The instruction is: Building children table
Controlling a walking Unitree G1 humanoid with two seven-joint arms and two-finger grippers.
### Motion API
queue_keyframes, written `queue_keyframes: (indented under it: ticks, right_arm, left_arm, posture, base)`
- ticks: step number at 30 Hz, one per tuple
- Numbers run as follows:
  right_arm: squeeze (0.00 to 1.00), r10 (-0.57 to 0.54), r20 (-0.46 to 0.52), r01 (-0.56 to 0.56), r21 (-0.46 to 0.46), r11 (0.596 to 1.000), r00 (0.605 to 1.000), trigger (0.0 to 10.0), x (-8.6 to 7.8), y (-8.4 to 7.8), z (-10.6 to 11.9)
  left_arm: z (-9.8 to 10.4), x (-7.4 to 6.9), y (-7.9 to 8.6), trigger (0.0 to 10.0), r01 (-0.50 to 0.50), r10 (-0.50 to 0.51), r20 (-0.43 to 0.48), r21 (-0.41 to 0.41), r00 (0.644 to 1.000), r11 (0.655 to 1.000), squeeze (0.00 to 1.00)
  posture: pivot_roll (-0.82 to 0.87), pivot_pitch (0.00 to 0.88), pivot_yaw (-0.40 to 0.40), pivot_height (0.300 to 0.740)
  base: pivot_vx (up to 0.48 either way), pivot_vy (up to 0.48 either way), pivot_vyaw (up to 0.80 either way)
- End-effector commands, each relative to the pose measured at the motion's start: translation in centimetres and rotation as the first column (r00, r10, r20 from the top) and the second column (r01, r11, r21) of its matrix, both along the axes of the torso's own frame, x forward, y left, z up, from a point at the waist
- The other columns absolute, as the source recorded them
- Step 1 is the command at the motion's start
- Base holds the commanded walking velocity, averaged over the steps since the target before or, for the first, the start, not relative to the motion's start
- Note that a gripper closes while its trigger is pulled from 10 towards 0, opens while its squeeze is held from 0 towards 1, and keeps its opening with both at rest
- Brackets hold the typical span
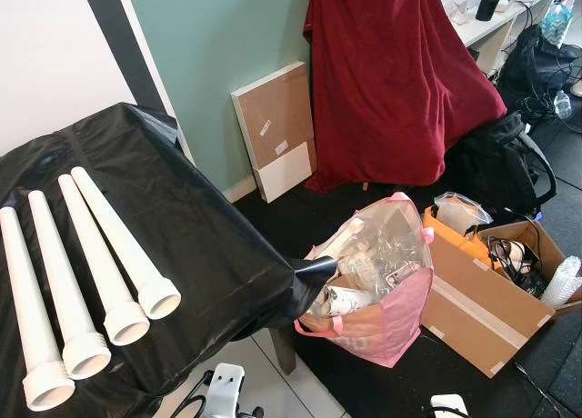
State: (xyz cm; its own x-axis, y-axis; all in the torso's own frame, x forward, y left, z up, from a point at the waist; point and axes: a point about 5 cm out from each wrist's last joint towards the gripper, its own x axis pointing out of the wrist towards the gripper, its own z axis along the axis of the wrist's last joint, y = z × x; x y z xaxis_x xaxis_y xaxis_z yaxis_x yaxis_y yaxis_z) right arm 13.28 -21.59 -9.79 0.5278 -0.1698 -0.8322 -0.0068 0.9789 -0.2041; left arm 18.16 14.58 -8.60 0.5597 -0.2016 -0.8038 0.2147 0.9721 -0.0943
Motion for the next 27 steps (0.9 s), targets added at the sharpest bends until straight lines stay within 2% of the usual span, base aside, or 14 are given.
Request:
queue_keyframes:
  ticks: [1,6,13,27]
  right_arm:
    - [0.00,0.081,0.015,-0.082,0.096,0.992,0.997,10.0,0.6,1.2,0.0]
    - [0.00,0.095,0.023,-0.097,0.101,0.990,0.995,10.0,1.1,1.3,0.2]
    - [0.00,0.110,0.034,-0.113,0.100,0.989,0.993,10.0,1.8,1.4,0.4]
    - [0.00,0.090,0.016,-0.091,0.113,0.989,0.996,10.0,1.2,1.6,0.1]
  left_arm:
    - [-0.2,-0.6,1.1,10.0,0.088,-0.090,0.012,0.124,0.996,0.988,0.00]
    - [-0.2,-0.3,0.9,10.0,0.059,-0.061,0.012,0.107,0.998,0.992,0.00]
    - [0.1,0.1,1.7,10.0,0.004,-0.004,0.006,0.107,1.000,0.994,0.00]
    - [-0.3,-0.5,1.0,10.0,0.027,-0.026,-0.019,0.093,0.999,0.995,0.00]
  posture:
    - [-0.10,0.005,0.014,0.740]
    - [-0.09,0.012,0.011,0.740]
    - [-0.09,0.014,0.006,0.740]
    - [-0.11,0.034,0.020,0.740]
  base:
    - [0.000,0.000,0.00]
    - [0.000,0.000,0.00]
    - [0.000,0.000,0.00]
    - [0.000,0.000,0.00]
